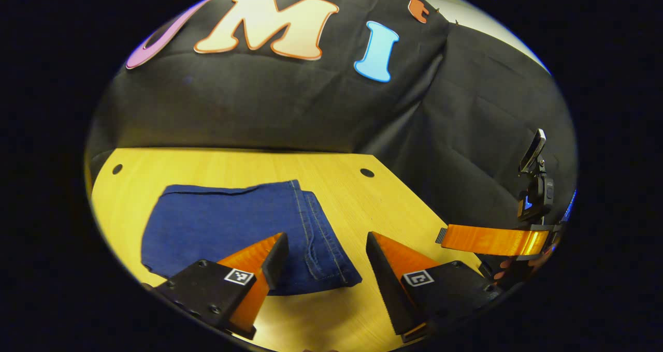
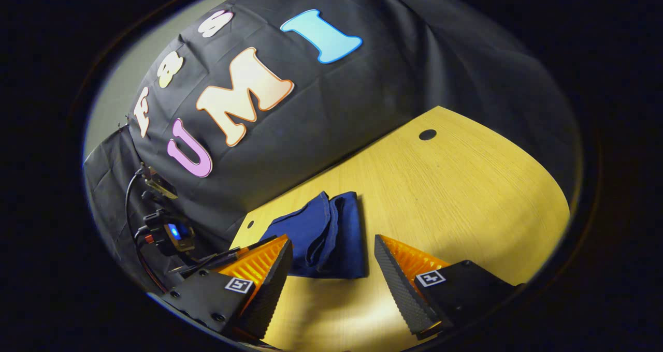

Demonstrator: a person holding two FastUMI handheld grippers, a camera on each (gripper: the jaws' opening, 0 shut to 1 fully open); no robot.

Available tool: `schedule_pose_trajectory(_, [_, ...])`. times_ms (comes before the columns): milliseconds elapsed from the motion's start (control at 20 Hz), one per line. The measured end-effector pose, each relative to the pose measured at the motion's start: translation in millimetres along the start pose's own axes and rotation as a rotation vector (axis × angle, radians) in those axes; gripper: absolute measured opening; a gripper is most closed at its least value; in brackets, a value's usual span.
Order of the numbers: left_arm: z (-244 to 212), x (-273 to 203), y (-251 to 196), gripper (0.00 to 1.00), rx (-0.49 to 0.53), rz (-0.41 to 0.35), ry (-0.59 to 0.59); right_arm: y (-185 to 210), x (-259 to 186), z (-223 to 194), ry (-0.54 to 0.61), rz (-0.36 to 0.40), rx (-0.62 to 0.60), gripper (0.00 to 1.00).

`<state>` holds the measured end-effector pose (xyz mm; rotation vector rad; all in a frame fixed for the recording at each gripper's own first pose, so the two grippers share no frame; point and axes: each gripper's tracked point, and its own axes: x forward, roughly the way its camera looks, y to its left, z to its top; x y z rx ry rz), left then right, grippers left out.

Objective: Grasp the waist and the cuffs of the jeans and fold them to make the two legs overlap; first hold the waist and fold one-third of the jeans toward the cuffs, then hold the cuffs and fold the remaining one-third in the same direction to finish folding.

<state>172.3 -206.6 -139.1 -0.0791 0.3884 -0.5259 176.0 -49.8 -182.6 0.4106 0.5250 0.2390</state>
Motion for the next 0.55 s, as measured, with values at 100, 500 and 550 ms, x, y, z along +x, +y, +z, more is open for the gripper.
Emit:
schedule_pose_trajectory(100, [7.5,-29.4,14.1,0.95,-0.014,0.018,-0.019,17.3,-5.1,0.2,-0.015,0.004,-0.015,0.98])
schedule_pose_trajectory(500, [-0.7,-129.4,90.5,0.96,-0.032,0.133,-0.053,81.8,-44.6,-5.6,-0.119,-0.021,-0.064,0.98])
schedule_pose_trajectory(550, [-3.1,-135.7,97.5,0.96,-0.025,0.142,-0.05,87.0,-49.0,-6.2,-0.131,-0.029,-0.067,0.98])
